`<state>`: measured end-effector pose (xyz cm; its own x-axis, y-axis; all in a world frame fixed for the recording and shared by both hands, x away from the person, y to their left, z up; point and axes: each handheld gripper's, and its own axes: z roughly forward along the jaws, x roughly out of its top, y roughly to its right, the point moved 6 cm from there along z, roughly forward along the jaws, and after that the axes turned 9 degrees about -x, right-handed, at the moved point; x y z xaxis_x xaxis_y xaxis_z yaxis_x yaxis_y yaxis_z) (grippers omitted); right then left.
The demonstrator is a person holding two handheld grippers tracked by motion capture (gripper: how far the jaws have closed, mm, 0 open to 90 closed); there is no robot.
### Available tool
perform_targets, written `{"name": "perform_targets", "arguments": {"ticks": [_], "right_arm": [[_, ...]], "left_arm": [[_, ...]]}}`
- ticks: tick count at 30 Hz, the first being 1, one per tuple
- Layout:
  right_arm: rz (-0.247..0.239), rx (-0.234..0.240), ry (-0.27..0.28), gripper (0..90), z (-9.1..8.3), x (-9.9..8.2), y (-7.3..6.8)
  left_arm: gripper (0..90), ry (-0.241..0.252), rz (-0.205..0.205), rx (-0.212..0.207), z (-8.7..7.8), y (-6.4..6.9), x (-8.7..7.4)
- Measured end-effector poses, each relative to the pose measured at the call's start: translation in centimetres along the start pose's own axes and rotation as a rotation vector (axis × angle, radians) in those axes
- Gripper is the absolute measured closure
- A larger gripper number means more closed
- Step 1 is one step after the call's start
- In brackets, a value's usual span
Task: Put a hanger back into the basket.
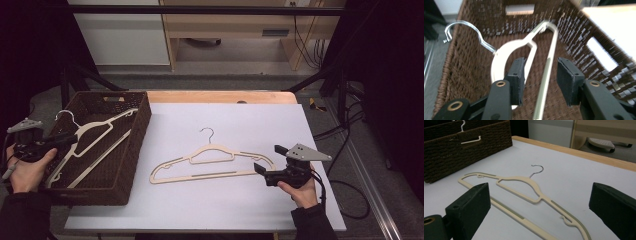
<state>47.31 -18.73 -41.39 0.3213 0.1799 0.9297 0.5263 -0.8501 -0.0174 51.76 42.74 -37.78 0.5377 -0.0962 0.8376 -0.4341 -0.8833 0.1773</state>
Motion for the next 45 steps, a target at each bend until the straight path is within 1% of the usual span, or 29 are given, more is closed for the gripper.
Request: {"name": "perform_targets", "arguments": {"ticks": [2,3,5,6,7,9,10,11,12,13,16,17,18,20,23,24,25,26,27,28,29,32,35,37,39,41,42,45], "right_arm": [[-0.002,-0.005,0.009,4.2,0.0,0.1,0.0],[0.002,-0.005,0.009,4.2,-0.1,0.1,0.0],[0.008,-0.007,0.016,4.3,-0.2,0.3,0.0],[0.008,-0.002,0.017,4.2,-0.3,0.3,-0.1],[0.007,-0.003,0.018,4.2,-0.3,0.3,-0.1],[0.008,-0.002,0.019,4.2,-0.3,0.3,-0.1],[0.007,-0.002,0.017,4.2,-0.3,0.3,-0.1],[0.005,-0.004,0.017,4.2,-0.3,0.3,-0.1],[0.005,-0.005,0.016,4.3,-0.3,0.3,-0.1],[0.008,-0.006,0.017,4.3,-0.3,0.3,-0.1],[0.004,-0.004,0.02,4.3,-0.3,0.4,-0.1],[0.004,-0.003,0.02,4.3,-0.3,0.3,-0.1],[0.007,-0.004,0.018,4.3,-0.3,0.3,0.0],[0.01,-0.011,0.016,4.3,-0.3,0.3,0.1],[0.008,-0.008,0.015,4.4,-0.3,0.2,0.1],[0.007,-0.008,0.014,4.4,-0.2,0.2,0.1],[0.007,-0.008,0.014,4.5,-0.2,0.2,0.1],[0.006,-0.006,0.013,4.5,-0.2,0.1,0.1],[0.004,-0.008,0.013,4.6,-0.1,0.1,0.1],[0.0,-0.008,0.007,4.6,-0.1,0.0,0.1],[0.002,-0.01,0.005,4.8,0.0,0.0,0.2],[0.003,-0.014,-0.005,5.6,0.2,-0.1,0.3],[0.0,-0.015,-0.024,6.9,0.7,-0.4,0.3],[-0.01,-0.016,-0.034,7.9,1.1,-0.5,0.3],[-0.01,-0.018,-0.048,8.9,1.7,-0.7,0.4],[-0.006,-0.03,-0.078,9.8,2.5,-1.1,0.7],[-0.017,-0.035,-0.083,10.8,2.9,-1.2,0.9],[-0.007,-0.053,-0.118,12.3,4.0,-1.7,1.5]], "left_arm": [[54.7,0.051,0.003,-0.008,-0.6,0.7,0.4],[52.7,0.073,0.016,-0.008,-1.0,1.2,0.7],[46.7,0.119,0.025,-0.014,-1.6,2.0,1.2],[42.2,0.139,0.032,-0.02,-1.8,2.3,1.4],[39.5,0.18,0.036,-0.035,-2.2,2.9,1.9],[33.9,0.234,0.042,-0.065,-2.5,4.0,2.5],[29.6,0.252,0.046,-0.078,-2.5,4.5,2.7],[26.2,0.257,0.061,-0.09,-2.5,5.3,2.8],[22.1,0.254,0.081,-0.099,-2.4,5.9,2.9],[20.0,0.262,0.094,-0.112,-2.1,6.5,2.9],[11.9,0.265,0.107,-0.142,-1.4,8.4,2.9],[10.0,0.269,0.109,-0.158,-1.1,9.1,2.9],[8.6,0.271,0.112,-0.167,-0.9,9.6,2.9],[7.1,0.272,0.124,-0.193,-0.4,11.0,2.8],[5.4,0.264,0.148,-0.227,0.4,13.0,2.7],[5.4,0.255,0.161,-0.238,0.7,13.6,2.6],[5.2,0.249,0.164,-0.251,1.3,14.4,2.6],[5.1,0.244,0.167,-0.259,1.5,14.8,2.5],[4.9,0.235,0.176,-0.273,2.0,15.5,2.4],[4.9,0.227,0.187,-0.276,2.4,16.0,2.3],[4.8,0.226,0.184,-0.282,2.8,16.6,2.1],[4.8,0.212,0.182,-0.312,3.9,18.0,1.5],[4.7,0.188,0.193,-0.339,5.2,19.4,0.8],[4.7,0.172,0.203,-0.341,5.8,20.0,0.5],[4.7,0.156,0.211,-0.357,6.4,20.8,0.0],[4.7,0.147,0.217,-0.366,7.0,21.4,-0.4],[4.7,0.14,0.219,-0.373,7.2,21.6,-0.6],[4.7,0.123,0.224,-0.382,7.8,22.0,-1.2]]}}
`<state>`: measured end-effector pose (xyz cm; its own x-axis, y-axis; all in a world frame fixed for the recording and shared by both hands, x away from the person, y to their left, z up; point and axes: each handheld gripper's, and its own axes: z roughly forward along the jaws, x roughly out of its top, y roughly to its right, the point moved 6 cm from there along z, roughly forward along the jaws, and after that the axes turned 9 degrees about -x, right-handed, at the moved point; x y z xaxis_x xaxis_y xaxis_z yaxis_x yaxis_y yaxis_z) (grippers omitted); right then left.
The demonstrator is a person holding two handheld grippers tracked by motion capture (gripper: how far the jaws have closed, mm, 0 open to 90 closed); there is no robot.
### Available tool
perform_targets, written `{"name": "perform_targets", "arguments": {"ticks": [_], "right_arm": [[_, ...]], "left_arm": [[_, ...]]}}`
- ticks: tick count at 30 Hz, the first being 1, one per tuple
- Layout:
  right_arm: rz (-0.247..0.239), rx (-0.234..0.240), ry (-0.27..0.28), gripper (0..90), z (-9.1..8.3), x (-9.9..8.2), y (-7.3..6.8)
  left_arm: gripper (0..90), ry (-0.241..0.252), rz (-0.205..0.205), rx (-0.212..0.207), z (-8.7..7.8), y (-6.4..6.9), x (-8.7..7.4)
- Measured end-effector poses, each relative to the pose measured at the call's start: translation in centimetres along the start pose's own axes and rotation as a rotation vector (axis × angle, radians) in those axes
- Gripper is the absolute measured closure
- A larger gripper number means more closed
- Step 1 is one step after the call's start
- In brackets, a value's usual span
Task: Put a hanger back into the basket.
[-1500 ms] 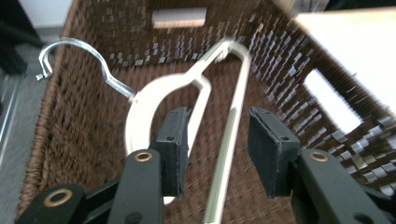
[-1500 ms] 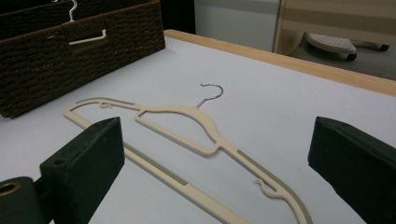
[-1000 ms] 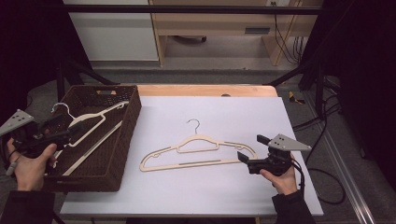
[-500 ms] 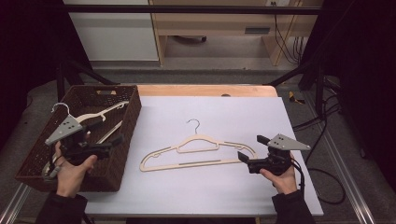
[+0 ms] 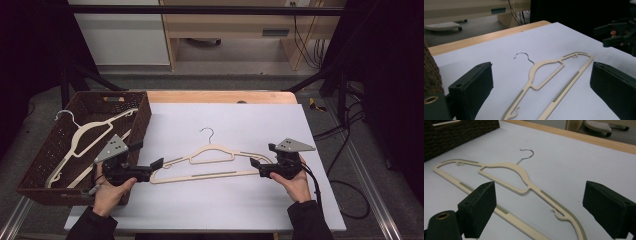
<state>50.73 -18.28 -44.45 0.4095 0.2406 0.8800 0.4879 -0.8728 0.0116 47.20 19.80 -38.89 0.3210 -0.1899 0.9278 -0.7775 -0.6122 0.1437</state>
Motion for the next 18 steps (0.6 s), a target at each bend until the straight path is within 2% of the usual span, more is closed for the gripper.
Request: {"name": "perform_targets", "arguments": {"ticks": [4,7,10,14,15,16,18], "right_arm": [[0.002,-0.049,-0.074,14.0,2.2,-0.9,1.1],[-0.002,-0.076,-0.127,19.8,3.9,-1.7,2.0],[-0.039,-0.088,-0.178,23.5,5.4,-2.7,2.6],[-0.088,-0.069,-0.238,30.4,7.3,-3.7,2.8],[-0.104,-0.072,-0.237,33.0,7.7,-3.8,2.7],[-0.099,-0.072,-0.239,35.3,7.9,-3.8,2.6],[-0.12,-0.048,-0.235,39.3,8.6,-3.6,2.2]], "left_arm": [[4.7,-0.006,0.008,-0.01,0.5,0.3,-0.9],[4.7,-0.022,0.006,-0.013,0.6,0.4,-1.4],[4.7,-0.021,0.011,-0.015,0.7,0.6,-1.3],[4.7,-0.024,0.012,-0.014,0.8,0.8,-1.3],[4.7,-0.025,0.013,-0.015,0.8,0.8,-1.3],[4.7,-0.024,0.014,-0.017,0.8,0.8,-1.3],[4.7,-0.023,0.015,-0.019,0.9,0.9,-1.3]]}}
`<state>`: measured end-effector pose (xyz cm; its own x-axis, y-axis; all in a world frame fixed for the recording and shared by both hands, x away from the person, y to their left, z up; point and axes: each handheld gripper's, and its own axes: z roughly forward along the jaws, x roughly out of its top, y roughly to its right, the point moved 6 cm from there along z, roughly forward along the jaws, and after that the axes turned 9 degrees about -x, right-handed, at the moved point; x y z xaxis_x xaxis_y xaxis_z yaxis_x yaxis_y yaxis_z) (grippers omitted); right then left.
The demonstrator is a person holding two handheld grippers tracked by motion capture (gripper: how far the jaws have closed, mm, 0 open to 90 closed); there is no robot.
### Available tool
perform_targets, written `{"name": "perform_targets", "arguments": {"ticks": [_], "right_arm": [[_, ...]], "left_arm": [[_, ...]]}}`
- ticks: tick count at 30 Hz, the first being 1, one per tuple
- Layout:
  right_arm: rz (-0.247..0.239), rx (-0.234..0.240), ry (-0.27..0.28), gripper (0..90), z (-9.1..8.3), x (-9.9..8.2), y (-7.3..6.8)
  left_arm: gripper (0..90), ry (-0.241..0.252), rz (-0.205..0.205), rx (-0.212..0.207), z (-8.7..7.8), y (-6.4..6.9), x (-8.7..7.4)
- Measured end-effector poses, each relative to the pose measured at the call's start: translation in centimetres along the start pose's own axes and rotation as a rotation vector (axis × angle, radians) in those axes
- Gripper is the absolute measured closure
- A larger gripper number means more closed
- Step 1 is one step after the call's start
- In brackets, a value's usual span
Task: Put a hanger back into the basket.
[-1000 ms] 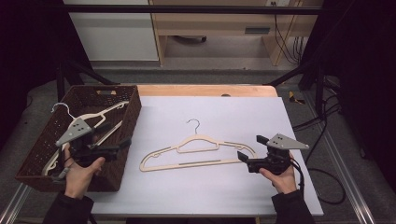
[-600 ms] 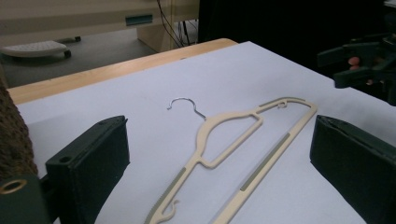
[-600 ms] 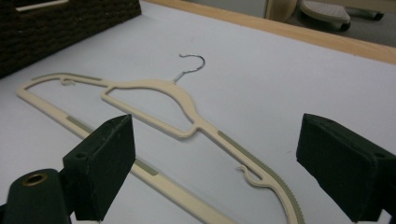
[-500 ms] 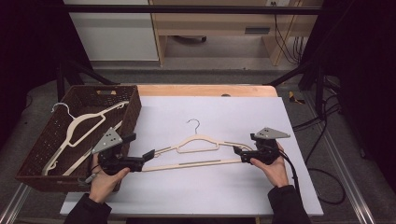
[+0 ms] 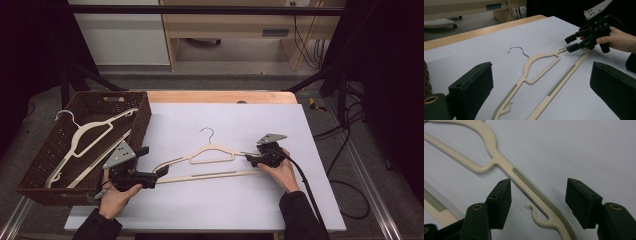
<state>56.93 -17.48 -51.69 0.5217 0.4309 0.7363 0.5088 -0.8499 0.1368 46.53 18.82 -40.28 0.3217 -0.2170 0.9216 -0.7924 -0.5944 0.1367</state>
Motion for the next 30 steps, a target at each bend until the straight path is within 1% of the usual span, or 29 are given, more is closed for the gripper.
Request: {"name": "perform_targets", "arguments": {"ticks": [2,3,4,5,8,9,10,12,13,15,17,20,21,24,26,27,28,30], "right_arm": [[-0.023,0.018,0.009,47.2,0.5,0.4,-0.4],[-0.026,0.026,0.027,51.2,0.8,0.7,-0.6],[-0.022,0.042,0.028,53.4,0.9,0.8,-0.9],[-0.03,0.052,0.025,56.2,1.1,0.9,-1.1],[-0.05,0.067,0.011,61.2,1.7,0.9,-1.4],[-0.045,0.08,0.008,63.6,1.6,0.9,-1.5],[-0.059,0.082,0.002,64.6,1.5,0.9,-1.4],[-0.056,0.08,-0.002,66.6,1.5,0.9,-1.5],[-0.062,0.081,-0.01,68.3,1.4,0.9,-1.5],[-0.082,0.097,-0.024,71.1,1.1,0.8,-1.5],[-0.092,0.127,-0.052,72.4,0.6,0.6,-1.6],[-0.104,0.141,-0.085,73.6,-0.1,0.3,-1.9],[-0.107,0.151,-0.107,73.9,-0.5,0.1,-2.2],[-0.128,0.148,-0.126,74.9,-1.2,-0.4,-2.7],[-0.138,0.172,-0.136,75.6,-1.8,-0.8,-3.1],[-0.13,0.181,-0.147,76.0,-2.1,-1.0,-3.3],[-0.132,0.188,-0.152,76.2,-2.4,-1.1,-3.5],[-0.145,0.201,-0.157,76.4,-2.9,-1.5,-3.9]], "left_arm": [[4.7,-0.002,0.0,0.0,0.0,0.0,0.0],[4.7,-0.003,-0.001,-0.001,0.0,0.0,0.0],[4.7,0.001,-0.001,-0.001,0.0,0.0,0.0],[4.7,0.0,-0.001,-0.002,0.0,0.0,0.0],[4.9,-0.003,-0.003,-0.004,0.0,0.0,-0.1],[4.9,-0.004,-0.002,-0.006,0.1,0.0,-0.1],[4.8,-0.005,-0.001,-0.006,0.1,0.0,-0.1],[4.9,-0.008,-0.002,-0.005,0.2,0.0,-0.2],[4.9,-0.009,0.0,-0.006,0.2,0.0,-0.2],[4.9,-0.008,-0.003,-0.005,0.2,0.0,-0.2],[4.9,-0.009,-0.005,-0.005,0.2,-0.1,-0.3],[4.9,-0.012,-0.005,-0.005,0.3,-0.1,-0.4],[4.9,-0.015,-0.004,-0.006,0.3,-0.1,-0.4],[4.9,-0.021,-0.002,-0.008,0.4,0.0,-0.5],[4.9,-0.023,-0.001,-0.01,0.5,0.1,-0.6],[4.9,-0.025,-0.001,-0.01,0.6,0.1,-0.6],[5.0,-0.027,0.0,-0.01,0.6,0.2,-0.7],[4.9,-0.033,0.001,-0.013,0.7,0.2,-0.8]]}}
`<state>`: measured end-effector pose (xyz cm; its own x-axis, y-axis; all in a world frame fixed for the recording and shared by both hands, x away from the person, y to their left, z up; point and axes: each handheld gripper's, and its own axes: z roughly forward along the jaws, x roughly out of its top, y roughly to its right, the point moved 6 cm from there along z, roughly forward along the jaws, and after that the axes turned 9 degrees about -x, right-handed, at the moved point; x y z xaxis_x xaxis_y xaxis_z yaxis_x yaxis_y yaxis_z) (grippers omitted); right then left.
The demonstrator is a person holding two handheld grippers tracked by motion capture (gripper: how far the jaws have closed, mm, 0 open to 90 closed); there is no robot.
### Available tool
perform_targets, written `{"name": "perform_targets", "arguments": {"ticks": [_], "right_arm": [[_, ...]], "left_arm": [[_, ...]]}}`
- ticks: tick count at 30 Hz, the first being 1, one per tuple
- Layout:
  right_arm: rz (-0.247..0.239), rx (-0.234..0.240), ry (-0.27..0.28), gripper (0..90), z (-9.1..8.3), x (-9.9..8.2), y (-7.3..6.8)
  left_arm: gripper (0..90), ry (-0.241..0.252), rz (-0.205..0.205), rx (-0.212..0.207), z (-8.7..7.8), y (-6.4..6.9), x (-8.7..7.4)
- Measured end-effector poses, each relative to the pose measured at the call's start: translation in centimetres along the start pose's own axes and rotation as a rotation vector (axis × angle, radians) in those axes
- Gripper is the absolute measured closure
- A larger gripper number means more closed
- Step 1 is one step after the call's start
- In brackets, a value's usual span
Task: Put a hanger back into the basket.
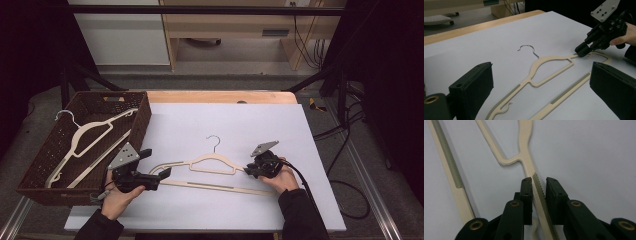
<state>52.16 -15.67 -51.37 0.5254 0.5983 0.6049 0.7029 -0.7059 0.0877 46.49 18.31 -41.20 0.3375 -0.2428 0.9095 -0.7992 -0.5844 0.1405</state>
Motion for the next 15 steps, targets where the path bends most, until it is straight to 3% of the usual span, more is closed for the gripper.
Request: {"name": "perform_targets", "arguments": {"ticks": [4,9,15], "right_arm": [[0.004,-0.002,0.036,73.0,0.09,-0.33,-0.29],[-0.009,-0.004,0.052,76.2,0.14,-0.39,-0.24],[0.013,-0.008,0.033,77.4,-0.27,-0.6,-0.81]], "left_arm": [[4.9,-0.009,0.001,-0.002,0.28,0.02,-0.18],[4.9,-0.011,-0.002,-0.003,0.4,0.02,-0.27],[4.9,-0.015,-0.002,-0.004,0.42,0.06,-0.39]]}}
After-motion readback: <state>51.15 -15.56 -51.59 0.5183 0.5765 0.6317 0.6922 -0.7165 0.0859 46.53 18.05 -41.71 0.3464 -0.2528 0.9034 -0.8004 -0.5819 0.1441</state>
